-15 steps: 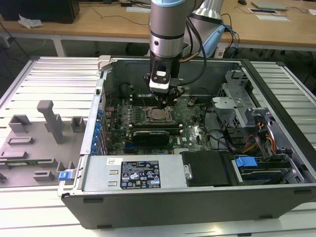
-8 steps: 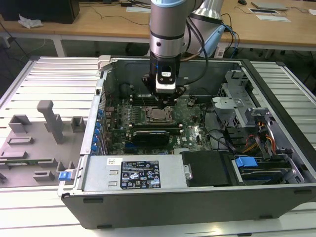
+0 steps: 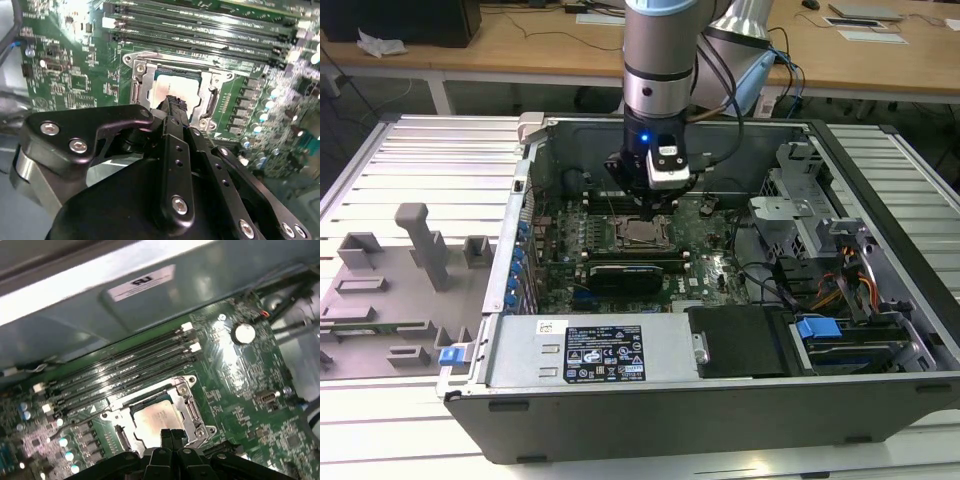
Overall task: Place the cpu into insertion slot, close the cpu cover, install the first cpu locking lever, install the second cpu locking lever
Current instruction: 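Close the cpu cover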
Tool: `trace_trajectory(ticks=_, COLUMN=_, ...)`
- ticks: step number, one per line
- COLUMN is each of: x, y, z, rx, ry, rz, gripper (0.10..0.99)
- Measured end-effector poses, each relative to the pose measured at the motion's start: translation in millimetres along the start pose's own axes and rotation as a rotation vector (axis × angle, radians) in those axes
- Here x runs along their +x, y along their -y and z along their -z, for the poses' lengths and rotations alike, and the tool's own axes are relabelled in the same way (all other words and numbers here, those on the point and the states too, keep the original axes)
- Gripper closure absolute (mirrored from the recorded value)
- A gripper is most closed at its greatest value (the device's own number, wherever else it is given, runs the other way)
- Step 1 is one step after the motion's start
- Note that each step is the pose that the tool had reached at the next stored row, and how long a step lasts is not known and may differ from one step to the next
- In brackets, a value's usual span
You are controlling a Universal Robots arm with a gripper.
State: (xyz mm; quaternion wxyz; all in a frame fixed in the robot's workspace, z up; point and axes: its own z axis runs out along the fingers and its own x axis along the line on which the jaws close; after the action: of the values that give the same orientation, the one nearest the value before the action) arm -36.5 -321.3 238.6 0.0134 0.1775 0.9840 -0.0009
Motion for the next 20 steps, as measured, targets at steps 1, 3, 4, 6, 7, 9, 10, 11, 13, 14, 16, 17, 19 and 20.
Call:
trace_trajectory(ticks=1, x=0.0, y=0.0, z=-0.2, rx=-0.001, ry=-0.0001, rz=0.034, gripper=0.98)
trace_trajectory(ticks=3, x=0.0, y=0.0, z=-0.4, rx=-0.003, ry=-0.0003, rz=0.113, gripper=0.98)
trace_trajectory(ticks=4, x=0.0, y=0.0, z=-0.5, rx=-0.004, ry=-0.0004, rz=0.132, gripper=0.98)
trace_trajectory(ticks=6, x=0.0, y=0.0, z=-0.9, rx=-0.005, ry=-0.0006, rz=0.199, gripper=0.98)
trace_trajectory(ticks=7, x=0.0, y=0.0, z=-0.9, rx=-0.006, ry=-0.0006, rz=0.216, gripper=0.98)
trace_trajectory(ticks=9, x=0.0, y=0.0, z=-1.2, rx=-0.007, ry=-0.0008, rz=0.263, gripper=0.98)
trace_trajectory(ticks=10, x=0.0, y=0.0, z=-1.3, rx=-0.008, ry=-0.0008, rz=0.285, gripper=0.98)
trace_trajectory(ticks=11, x=0.0, y=0.0, z=-1.4, rx=-0.008, ry=-0.0009, rz=0.308, gripper=0.98)
trace_trajectory(ticks=13, x=0.0, y=0.0, z=-1.5, rx=-0.006, ry=-0.0004, rz=0.357, gripper=0.98)
trace_trajectory(ticks=14, x=0.0, y=0.0, z=-1.5, rx=-0.006, ry=-0.0004, rz=0.357, gripper=0.98)
trace_trajectory(ticks=16, x=0.0, y=-0.1, z=-1.7, rx=-0.006, ry=-0.0068, rz=0.357, gripper=0.98)
trace_trajectory(ticks=17, x=-0.2, y=-0.1, z=-1.8, rx=-0.005, ry=-0.0283, rz=0.357, gripper=0.98)
trace_trajectory(ticks=19, x=-0.2, y=0.0, z=-1.7, rx=-0.004, ry=-0.0306, rz=0.357, gripper=0.98)
trace_trajectory(ticks=20, x=-0.2, y=0.0, z=-1.7, rx=-0.005, ry=-0.0305, rz=0.357, gripper=0.98)
